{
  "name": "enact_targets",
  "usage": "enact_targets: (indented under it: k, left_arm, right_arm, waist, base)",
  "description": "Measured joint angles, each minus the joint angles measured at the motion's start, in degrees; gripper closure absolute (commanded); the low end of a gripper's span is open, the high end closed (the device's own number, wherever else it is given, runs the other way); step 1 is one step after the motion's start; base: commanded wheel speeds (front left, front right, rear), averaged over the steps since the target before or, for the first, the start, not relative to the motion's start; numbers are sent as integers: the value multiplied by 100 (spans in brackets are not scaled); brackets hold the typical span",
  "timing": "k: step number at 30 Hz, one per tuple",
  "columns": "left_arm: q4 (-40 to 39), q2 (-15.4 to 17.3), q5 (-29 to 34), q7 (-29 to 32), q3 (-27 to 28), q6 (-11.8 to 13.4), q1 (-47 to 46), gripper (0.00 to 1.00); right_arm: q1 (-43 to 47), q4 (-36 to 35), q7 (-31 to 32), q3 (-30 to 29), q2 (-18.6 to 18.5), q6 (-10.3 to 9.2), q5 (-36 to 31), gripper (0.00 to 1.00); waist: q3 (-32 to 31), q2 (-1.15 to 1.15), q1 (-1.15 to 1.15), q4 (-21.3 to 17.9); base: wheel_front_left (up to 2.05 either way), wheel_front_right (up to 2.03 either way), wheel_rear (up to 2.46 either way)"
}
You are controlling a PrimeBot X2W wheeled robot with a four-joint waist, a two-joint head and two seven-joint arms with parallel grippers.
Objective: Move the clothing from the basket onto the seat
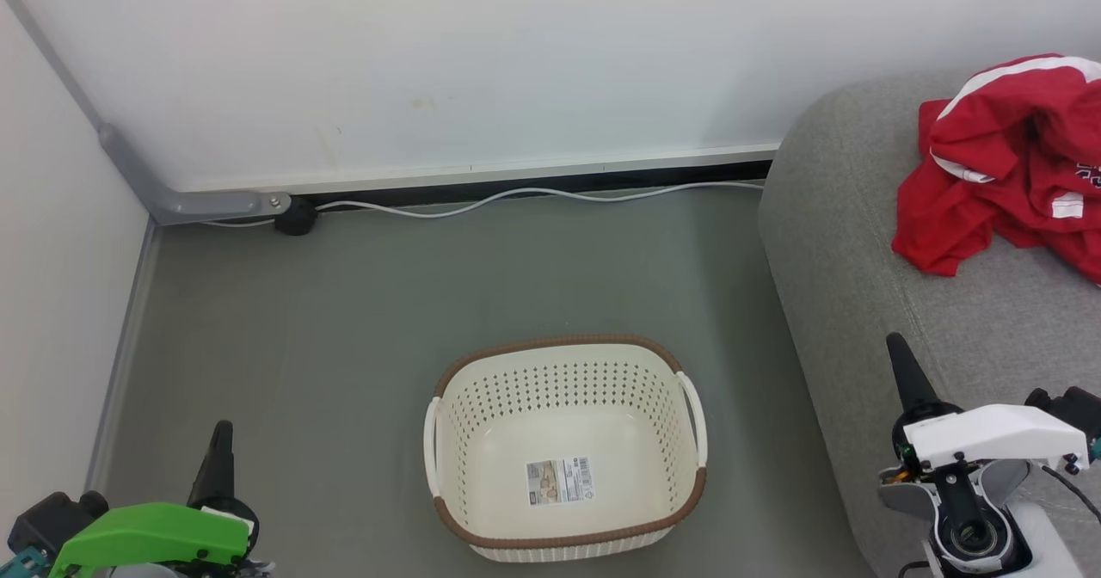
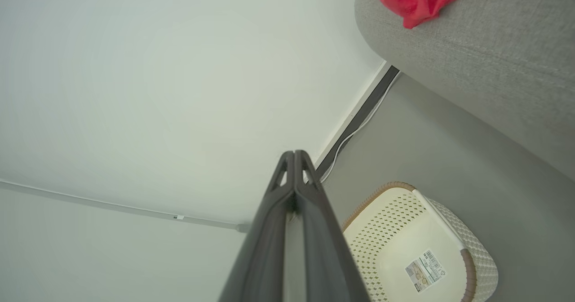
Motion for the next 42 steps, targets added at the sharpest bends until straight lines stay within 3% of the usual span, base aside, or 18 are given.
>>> enact_targets:
  k: [32, 42]
  left_arm:
    - [346, -200, -2216, 631, 382, -444, -416, 100]
    - [427, -256, -2611, 745, 470, -530, -532, 100]
  right_arm:
    - [-170, 36, 608, -757, 86, 405, 2303, 100]
    - [-208, 43, 705, -910, 101, 486, 2764, 100]
  waist:
    - [-19, 0, 0, 96]
    - [-23, 0, 0, 113]
  base:
    - [0, 0, 0]
    - [0, 0, 0]
